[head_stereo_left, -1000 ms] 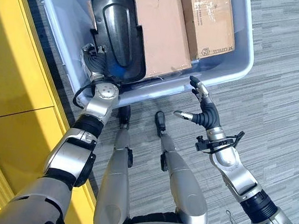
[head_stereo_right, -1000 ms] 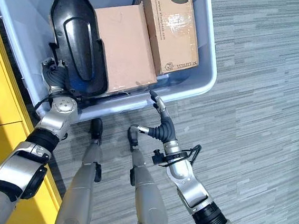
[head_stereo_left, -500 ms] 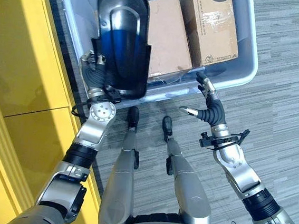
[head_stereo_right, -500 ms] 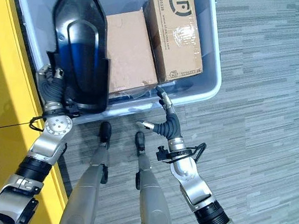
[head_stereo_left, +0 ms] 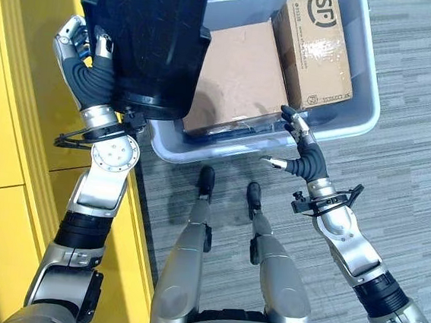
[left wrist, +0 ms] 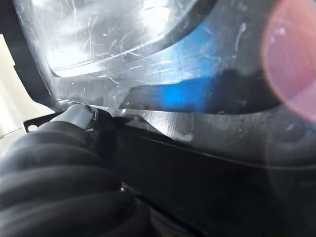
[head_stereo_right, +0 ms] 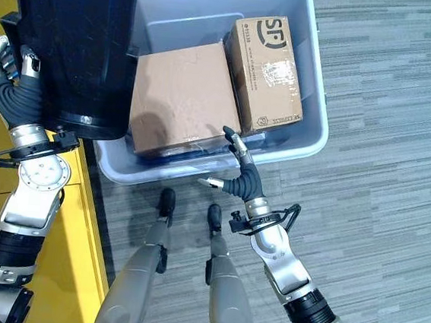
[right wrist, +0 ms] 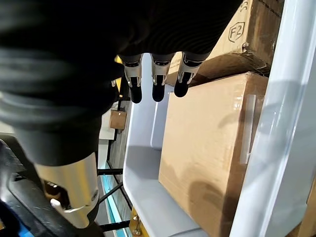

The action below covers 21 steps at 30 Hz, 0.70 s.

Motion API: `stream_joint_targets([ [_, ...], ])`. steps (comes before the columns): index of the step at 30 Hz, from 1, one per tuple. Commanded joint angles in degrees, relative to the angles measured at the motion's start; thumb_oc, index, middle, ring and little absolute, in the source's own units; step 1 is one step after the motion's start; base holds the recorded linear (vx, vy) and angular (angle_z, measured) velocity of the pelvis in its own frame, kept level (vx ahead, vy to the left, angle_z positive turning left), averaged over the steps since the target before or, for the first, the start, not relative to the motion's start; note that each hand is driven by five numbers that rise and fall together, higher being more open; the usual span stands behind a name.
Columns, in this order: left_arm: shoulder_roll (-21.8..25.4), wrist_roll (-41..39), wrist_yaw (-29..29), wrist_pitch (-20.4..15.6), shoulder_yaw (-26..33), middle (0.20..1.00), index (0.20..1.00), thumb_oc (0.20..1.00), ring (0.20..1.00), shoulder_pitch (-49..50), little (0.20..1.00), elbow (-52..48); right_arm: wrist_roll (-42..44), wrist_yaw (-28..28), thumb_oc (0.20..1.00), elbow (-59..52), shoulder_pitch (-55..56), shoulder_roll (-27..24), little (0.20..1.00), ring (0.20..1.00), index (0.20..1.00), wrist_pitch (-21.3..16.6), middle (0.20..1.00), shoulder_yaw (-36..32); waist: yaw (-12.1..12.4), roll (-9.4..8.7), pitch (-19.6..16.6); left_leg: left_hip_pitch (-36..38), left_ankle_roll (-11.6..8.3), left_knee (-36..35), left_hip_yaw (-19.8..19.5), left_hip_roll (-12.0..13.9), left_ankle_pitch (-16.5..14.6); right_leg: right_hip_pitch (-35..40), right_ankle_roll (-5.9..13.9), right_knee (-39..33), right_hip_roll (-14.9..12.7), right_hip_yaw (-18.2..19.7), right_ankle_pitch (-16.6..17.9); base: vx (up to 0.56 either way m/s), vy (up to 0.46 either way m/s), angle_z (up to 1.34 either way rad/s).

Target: Move parts from the plastic box to the shelf.

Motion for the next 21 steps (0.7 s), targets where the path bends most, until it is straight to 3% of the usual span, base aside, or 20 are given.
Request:
stream_joint_targets([
  [1, 0.5, -6.8, -6.1, -7.1, -1.3, 0.2, 0.2, 0.2, 0.2, 4.1, 0.2, -0.5, 1.2, 0.8, 1.0, -1.8, 4.8, 0.6, 1.0, 1.0, 1.0, -1.4, 1.0, -0.8, -0.5, -1.01, -9.2, 6.7, -1.85, 0.6, 4.1, 3.0, -6.6, 0.7, 3.67, 3.9, -5.4, -4.5, -2.8, 0.02, -0.039, 0.02],
  [9, 1.1, -16.2, -18.7, -7.2, -3.9, 0.2, 0.2, 0.2, 0.2, 15.8, 0.2, -0.4, 1.6, 3.2, 1.0, 0.9, 8.4, -0.6, 1.0, 1.0, 1.0, -0.3, 1.0, -4.1, -0.1, 1.8, -11.6, 11.8, -2.26, 2.7, 0.6, 4.1, -7.0, 4.3, 1.04, 14.3, -3.3, -7.2, -10.5, 0.01, -0.059, 0.16],
  [17, -0.4, -21.4, -27.0, -5.3, -4.6, 0.2, 0.2, 0.2, 0.2, 26.5, 0.2, 0.0, 2.6, 5.5, 1.0, 2.5, 9.7, -1.6, 1.0, 1.0, 1.0, 0.0, 1.0, -5.5, 0.4, 2.77, -15.5, 14.7, -2.95, 4.0, -3.0, 5.8, -5.9, 8.9, -1.03, 17.6, -1.3, -11.9, -14.5, 0.0, -0.143, 0.34],
  [21, -1.3, -23.8, -29.8, -5.0, -5.2, 0.2, 0.2, 0.2, 0.2, 31.1, 0.2, -1.0, 1.9, 6.1, 1.0, 3.1, 7.9, -2.4, 1.0, 1.0, 1.0, -0.7, 1.0, -4.6, 1.6, 2.67, -15.7, 14.6, -3.29, 4.0, -6.1, 7.2, -3.5, 10.2, -2.58, 17.2, 0.6, -13.2, -15.4, -0.08, -0.179, 0.37],
])
